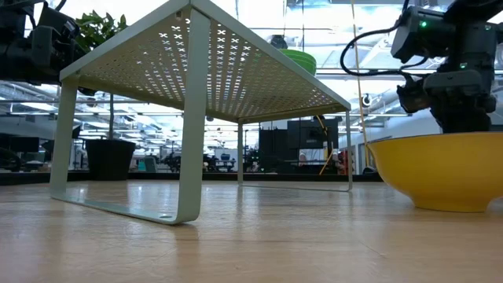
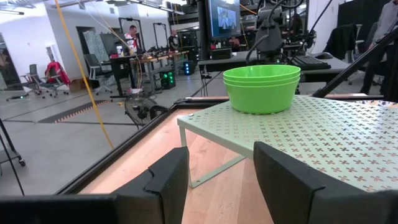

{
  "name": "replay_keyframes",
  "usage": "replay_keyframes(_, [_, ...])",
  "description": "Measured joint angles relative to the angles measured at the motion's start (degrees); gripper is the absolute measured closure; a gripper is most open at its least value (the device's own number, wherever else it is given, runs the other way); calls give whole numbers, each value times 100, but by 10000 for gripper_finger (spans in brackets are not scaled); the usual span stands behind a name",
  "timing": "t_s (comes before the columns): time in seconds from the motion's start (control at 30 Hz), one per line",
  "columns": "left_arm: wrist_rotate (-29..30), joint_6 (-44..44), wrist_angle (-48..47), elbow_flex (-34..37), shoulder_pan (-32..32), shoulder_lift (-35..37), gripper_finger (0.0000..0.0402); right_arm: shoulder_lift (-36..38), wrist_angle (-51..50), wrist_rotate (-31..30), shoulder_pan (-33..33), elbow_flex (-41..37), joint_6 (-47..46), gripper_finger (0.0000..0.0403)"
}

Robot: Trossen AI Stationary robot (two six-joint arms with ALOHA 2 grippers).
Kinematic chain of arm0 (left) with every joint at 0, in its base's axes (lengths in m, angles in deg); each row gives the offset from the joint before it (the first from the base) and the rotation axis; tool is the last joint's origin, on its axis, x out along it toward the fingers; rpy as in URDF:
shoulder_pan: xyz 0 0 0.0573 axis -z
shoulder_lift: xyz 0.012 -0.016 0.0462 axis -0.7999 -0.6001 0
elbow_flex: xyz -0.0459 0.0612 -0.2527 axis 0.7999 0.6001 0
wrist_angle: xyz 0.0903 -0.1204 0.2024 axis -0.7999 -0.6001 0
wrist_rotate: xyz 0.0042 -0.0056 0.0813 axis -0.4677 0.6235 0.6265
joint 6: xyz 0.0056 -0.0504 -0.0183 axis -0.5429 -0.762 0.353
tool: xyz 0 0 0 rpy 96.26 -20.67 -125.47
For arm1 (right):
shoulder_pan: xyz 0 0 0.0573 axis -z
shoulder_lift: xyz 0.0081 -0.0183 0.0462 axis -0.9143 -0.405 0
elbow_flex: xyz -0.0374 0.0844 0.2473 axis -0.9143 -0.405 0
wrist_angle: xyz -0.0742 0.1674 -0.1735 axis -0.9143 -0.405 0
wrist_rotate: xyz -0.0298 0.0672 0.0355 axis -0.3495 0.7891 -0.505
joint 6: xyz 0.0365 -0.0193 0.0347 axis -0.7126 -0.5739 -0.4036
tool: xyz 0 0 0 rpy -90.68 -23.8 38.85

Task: Pick & Place Mini bowls
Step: Put the top patterned bowl on the left of the shelf

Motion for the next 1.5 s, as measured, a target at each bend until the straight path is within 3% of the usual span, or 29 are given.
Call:
replay_keyframes(0.23, [0, 0, -1, -1, 2, 0, 220, 4, 31, -590, -3, 2, 112, 399])
replay_keyframes(0.53, [0, 0, -2, -2, 0, 0, 220, -15, 1036, -2313, 2, -17, 550, 402])
replay_keyframes(0.8, [0, 0, -2, -2, 1, 0, 220, -17, 1630, -2990, -3, -38, 1091, 403])
replay_keyframes(1.13, [0, 0, 0, -2, 0, 0, 220, -15, 2763, -3352, 2, -29, 2188, 403])
replay_keyframes(1.5, [0, 0, -2, -2, 0, 0, 220, -11, 3369, -3508, 144, -27, 3067, 403])
